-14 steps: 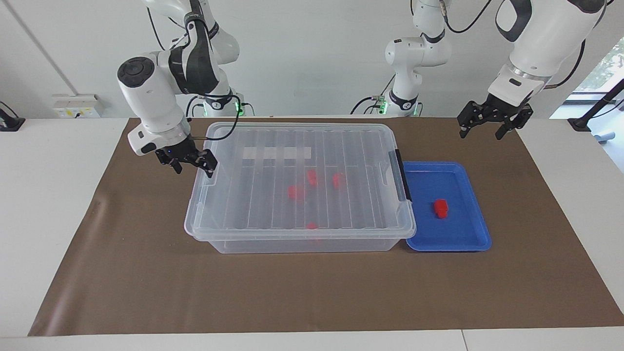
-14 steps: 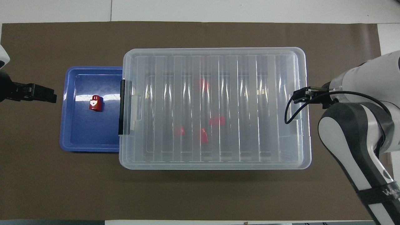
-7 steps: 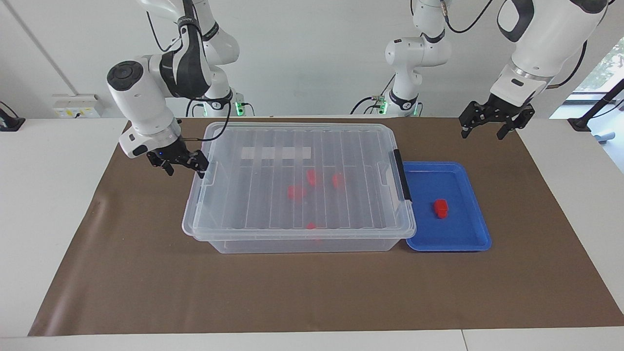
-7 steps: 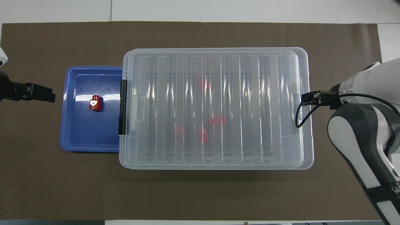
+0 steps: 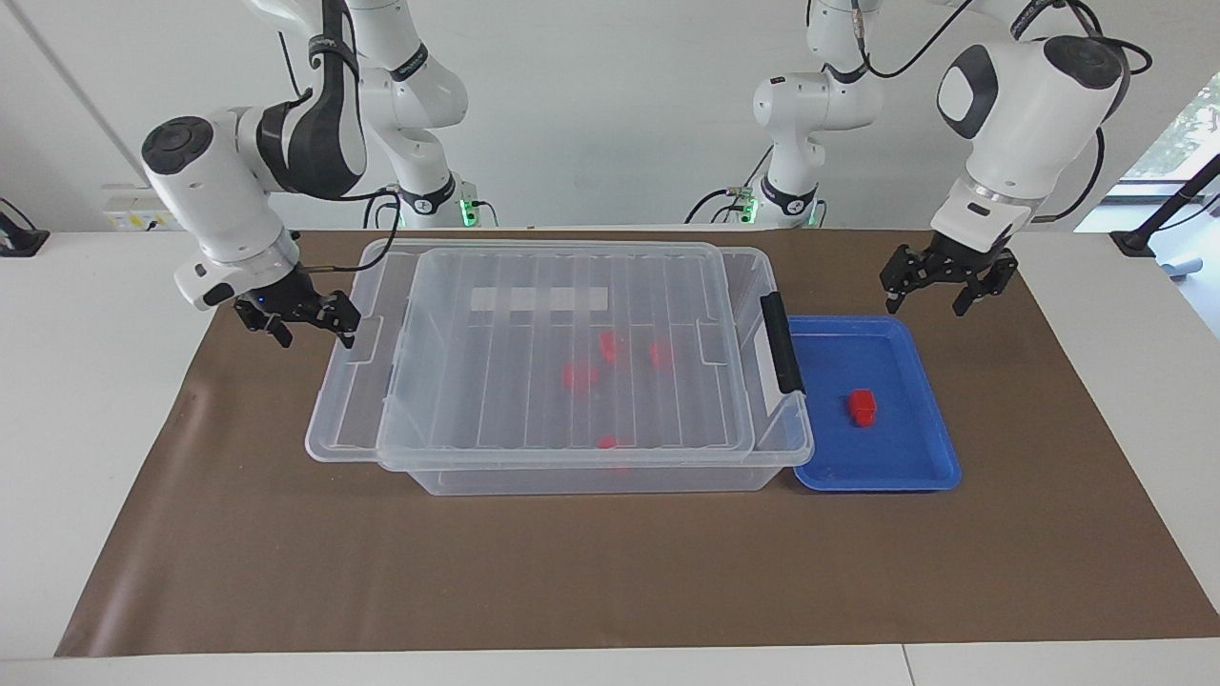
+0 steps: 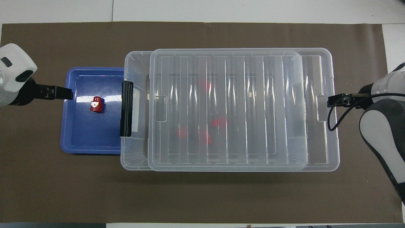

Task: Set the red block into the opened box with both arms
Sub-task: 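Slide the lid toward the right gripper while the left gripper reaches the cube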

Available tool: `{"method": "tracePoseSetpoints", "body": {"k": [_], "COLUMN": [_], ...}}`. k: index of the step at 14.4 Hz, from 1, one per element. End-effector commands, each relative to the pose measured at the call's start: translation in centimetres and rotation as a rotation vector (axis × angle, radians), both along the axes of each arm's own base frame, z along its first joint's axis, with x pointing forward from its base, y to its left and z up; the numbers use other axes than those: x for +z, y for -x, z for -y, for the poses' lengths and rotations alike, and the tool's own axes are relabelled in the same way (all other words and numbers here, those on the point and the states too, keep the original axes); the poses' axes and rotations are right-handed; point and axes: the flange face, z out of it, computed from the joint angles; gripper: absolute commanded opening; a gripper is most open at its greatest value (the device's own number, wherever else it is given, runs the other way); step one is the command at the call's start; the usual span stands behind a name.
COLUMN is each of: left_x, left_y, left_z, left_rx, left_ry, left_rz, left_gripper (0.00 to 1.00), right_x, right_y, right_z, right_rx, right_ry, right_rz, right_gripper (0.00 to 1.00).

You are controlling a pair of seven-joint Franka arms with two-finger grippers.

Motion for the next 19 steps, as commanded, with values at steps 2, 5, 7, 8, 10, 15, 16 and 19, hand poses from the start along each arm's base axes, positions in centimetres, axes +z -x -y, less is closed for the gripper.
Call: {"method": "tracePoseSetpoints", "body": {"k": [2,5,7,8,10,15,16,19], "left_x": [-5.9,-10.7,-13.9,-15.3,-17.2,-20.5,-20.7,-21.8], "left_y": [1.0,0.4,-0.1,-0.3,-0.4,-0.4,-0.5,-0.6], "left_z": [0.0,-0.1,-0.2,-0.2,-0.2,-0.2,-0.2,-0.4], "left_rx": [-0.002,-0.003,0.0,0.001,0.001,0.002,0.001,0.003], "left_ry": [0.013,0.012,0.014,0.014,0.016,0.016,0.016,0.016], "left_rz": [0.004,-0.028,-0.01,-0.001,0.027,0.019,0.024,0.013], "left_gripper": [1.0,1.0,1.0,1.0,1.0,1.0,1.0,1.0], "right_x": [0.3,0.3,0.3,0.2,0.3,0.5,0.4,0.6], "right_y": [0.8,1.3,1.6,1.6,1.7,2.2,2.2,2.4], "right_z": [3.9,6.0,7.2,7.7,8.7,11.2,11.3,12.4], "right_rx": [0.044,0.058,0.049,0.061,0.071,0.071,0.084,0.082], "right_ry": [-0.006,-0.002,0.003,0.004,0.012,0.035,0.039,0.05], "right_rz": [0.026,0.027,0.028,0.03,0.046,0.067,0.068,0.078], "right_gripper": [1.0,1.0,1.0,1.0,1.0,1.0,1.0,1.0]}}
